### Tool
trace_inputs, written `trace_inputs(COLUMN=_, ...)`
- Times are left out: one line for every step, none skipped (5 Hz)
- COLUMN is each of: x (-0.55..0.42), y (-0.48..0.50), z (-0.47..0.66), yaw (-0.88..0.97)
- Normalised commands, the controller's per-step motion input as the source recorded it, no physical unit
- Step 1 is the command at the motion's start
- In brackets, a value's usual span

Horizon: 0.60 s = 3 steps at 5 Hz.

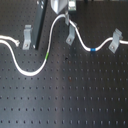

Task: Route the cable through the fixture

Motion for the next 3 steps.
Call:
trace_inputs(x=-0.109, y=0.149, z=0.46, yaw=-0.23)
trace_inputs(x=-0.153, y=0.132, z=0.44, yaw=-0.16)
trace_inputs(x=-0.24, y=0.193, z=0.75, yaw=-0.2)
